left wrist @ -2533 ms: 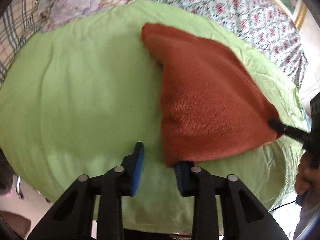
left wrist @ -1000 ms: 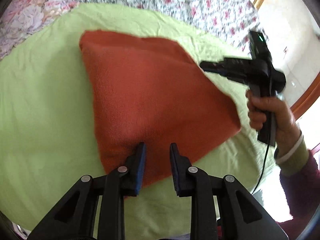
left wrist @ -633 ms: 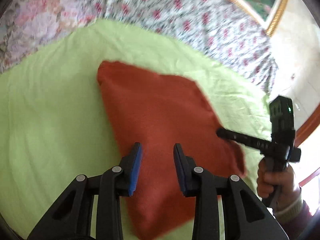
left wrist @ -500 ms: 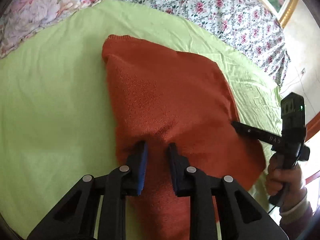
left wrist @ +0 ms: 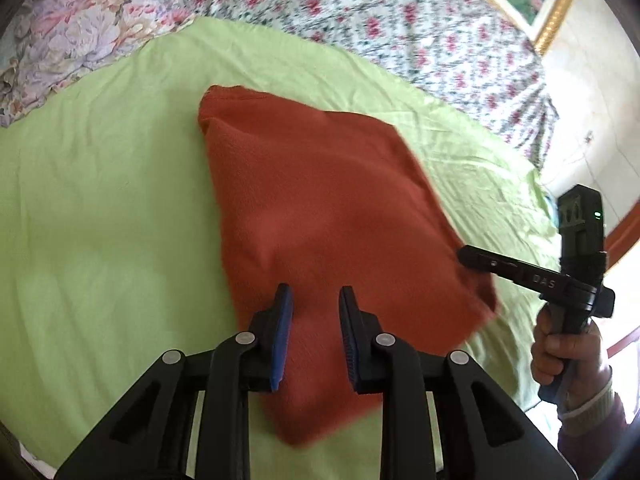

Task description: Fold small clothes

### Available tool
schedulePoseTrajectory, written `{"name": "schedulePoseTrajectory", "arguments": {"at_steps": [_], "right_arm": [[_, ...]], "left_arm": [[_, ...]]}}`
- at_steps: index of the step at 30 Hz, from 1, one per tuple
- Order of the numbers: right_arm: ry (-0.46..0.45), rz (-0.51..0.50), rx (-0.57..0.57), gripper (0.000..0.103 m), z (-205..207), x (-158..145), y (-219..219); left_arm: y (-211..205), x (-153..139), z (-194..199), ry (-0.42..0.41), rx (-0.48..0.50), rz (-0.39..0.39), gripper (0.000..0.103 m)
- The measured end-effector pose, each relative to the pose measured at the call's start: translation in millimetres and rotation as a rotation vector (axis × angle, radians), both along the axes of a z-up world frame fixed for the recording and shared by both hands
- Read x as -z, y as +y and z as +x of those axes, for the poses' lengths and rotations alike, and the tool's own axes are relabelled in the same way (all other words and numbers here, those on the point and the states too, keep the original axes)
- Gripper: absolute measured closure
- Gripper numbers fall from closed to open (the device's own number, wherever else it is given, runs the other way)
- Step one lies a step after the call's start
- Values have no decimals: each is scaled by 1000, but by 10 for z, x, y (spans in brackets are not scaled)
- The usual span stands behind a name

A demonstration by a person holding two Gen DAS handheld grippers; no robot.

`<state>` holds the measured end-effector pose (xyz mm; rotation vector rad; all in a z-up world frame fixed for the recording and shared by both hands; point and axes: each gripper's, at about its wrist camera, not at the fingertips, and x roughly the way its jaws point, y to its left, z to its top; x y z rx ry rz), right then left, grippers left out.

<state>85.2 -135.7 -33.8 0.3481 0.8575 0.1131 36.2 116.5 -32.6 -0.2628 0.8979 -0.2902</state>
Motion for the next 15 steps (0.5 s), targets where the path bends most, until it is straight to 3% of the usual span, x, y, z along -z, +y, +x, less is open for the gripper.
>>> {"name": "schedulePoseTrajectory", "arguments": {"at_steps": [6, 15], "right_arm": [[48, -77, -13, 100, -348, 133, 89], [40, -87, 3, 100, -483, 273, 58]], "left_arm": [[-174, 275, -271, 70, 46, 30, 78], [-211, 336, -383, 55, 36, 56, 78]]}}
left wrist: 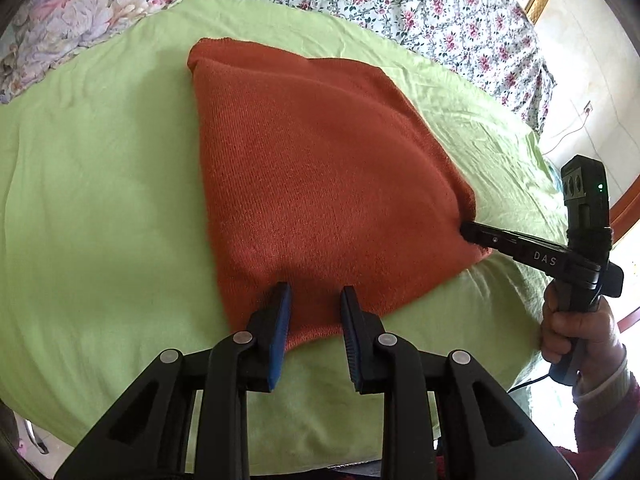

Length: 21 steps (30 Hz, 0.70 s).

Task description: Fold small clothes

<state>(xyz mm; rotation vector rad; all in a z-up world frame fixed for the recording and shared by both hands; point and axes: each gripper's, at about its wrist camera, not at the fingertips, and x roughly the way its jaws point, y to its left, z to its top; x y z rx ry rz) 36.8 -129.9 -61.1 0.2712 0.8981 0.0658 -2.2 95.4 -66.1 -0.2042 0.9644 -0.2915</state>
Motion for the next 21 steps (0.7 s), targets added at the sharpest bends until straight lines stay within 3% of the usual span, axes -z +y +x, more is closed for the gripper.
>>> {"name": "schedulePoseTrajectory", "arguments": {"at_steps": [13, 18, 21], "right_arm": [[20, -48, 10, 100, -75, -20, 37], [13, -57, 47, 99, -222, -100, 44], [-6, -59, 64, 88, -372, -155, 61]], "left_arm": [[27, -31, -13, 4, -19, -15, 72], [10, -102, -174, -5, -21, 15, 63], [3, -136, -318, -17, -42, 13, 57]]}}
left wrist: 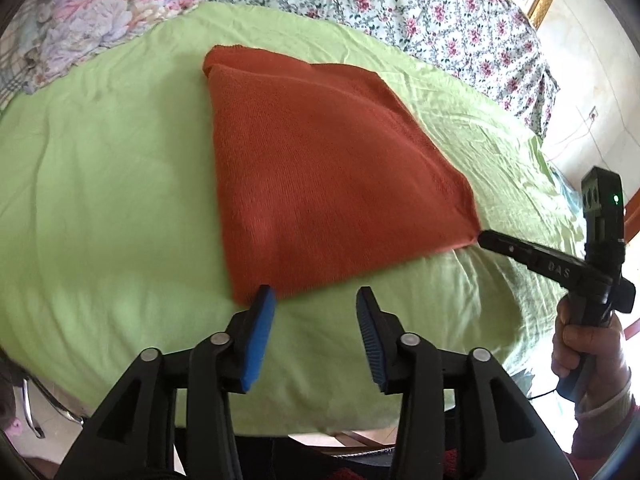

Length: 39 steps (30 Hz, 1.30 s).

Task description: Fold small clothes

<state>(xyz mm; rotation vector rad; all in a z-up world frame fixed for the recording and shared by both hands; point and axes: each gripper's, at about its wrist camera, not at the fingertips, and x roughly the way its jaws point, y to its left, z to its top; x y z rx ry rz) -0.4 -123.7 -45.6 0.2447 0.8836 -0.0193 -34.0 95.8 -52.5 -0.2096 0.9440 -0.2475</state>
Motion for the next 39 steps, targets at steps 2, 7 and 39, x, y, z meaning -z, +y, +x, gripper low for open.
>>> {"name": "schedulePoseTrajectory", "arguments": {"at_steps": [2, 7, 39], "right_arm": [[-7, -4, 11, 76, -107, -7, 13], [-27, 13, 30, 73, -423, 38, 71], [-115, -53, -16, 15, -1058, 112, 440]], "left_arm": [[-27, -3, -111, -10, -13, 2, 53], [-67, 19, -311, -22, -6, 13, 46], [109, 51, -516, -68, -61, 147, 18]]}}
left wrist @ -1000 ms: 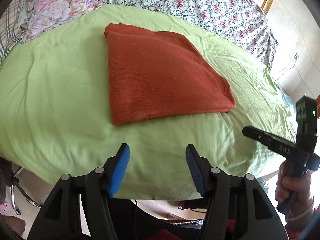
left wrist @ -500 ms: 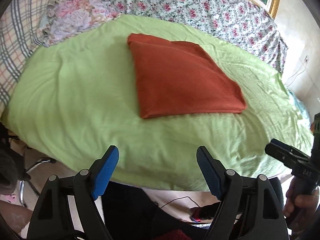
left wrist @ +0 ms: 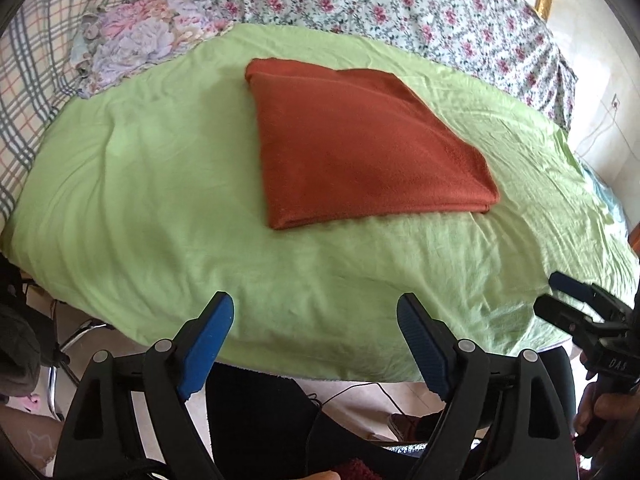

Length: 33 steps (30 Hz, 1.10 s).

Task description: Fold small clothes

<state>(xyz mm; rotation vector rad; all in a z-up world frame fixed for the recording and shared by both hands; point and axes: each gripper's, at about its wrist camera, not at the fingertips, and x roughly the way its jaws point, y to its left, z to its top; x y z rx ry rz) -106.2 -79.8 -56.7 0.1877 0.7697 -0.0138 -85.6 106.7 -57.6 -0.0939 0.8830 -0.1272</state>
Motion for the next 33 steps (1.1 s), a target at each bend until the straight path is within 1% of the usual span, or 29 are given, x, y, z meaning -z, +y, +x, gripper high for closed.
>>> {"name": "schedulePoseTrajectory", "arguments": {"at_steps": [3, 5, 9, 13, 18, 20, 23, 25, 27, 29, 30, 33], "right_arm": [[5, -16, 3, 15, 55, -8, 17], [20, -20, -8, 15, 161, -17, 26], [30, -37, -36, 15, 369, -63, 89], [31, -38, -70, 15, 611, -129, 128], [27, -73, -111, 15, 890, -235, 149], [27, -89, -124, 15, 987, -291, 139], [30, -89, -125, 15, 1098, -341, 86], [32, -87, -107, 15, 1149, -356, 46], [18, -78, -87, 15, 1143, -384, 24], [9, -71, -73, 13, 1109, -419, 11], [10, -76, -72, 11, 1101, -425, 10], [30, -77, -70, 11, 1103, -438, -4]], "left_arm": [[-25, 25, 18, 8, 14, 18, 18], [-11, 14, 28, 1, 13, 33, 17], [72, -35, 73, -13, -15, 49, 15], [161, -74, 136, -11, -52, 39, 14], [199, -125, 324, 14, -81, 11, 13], [186, -169, 411, 26, -91, 16, 13], [146, -253, 519, 32, -84, 42, 13], [105, -324, 574, 10, -67, 57, 13], [36, -357, 614, -5, -46, 85, 10], [-43, -366, 661, -2, -35, 119, 10], [-73, -371, 676, -1, -30, 123, 10], [-140, -387, 706, -9, -32, 136, 9]]}}
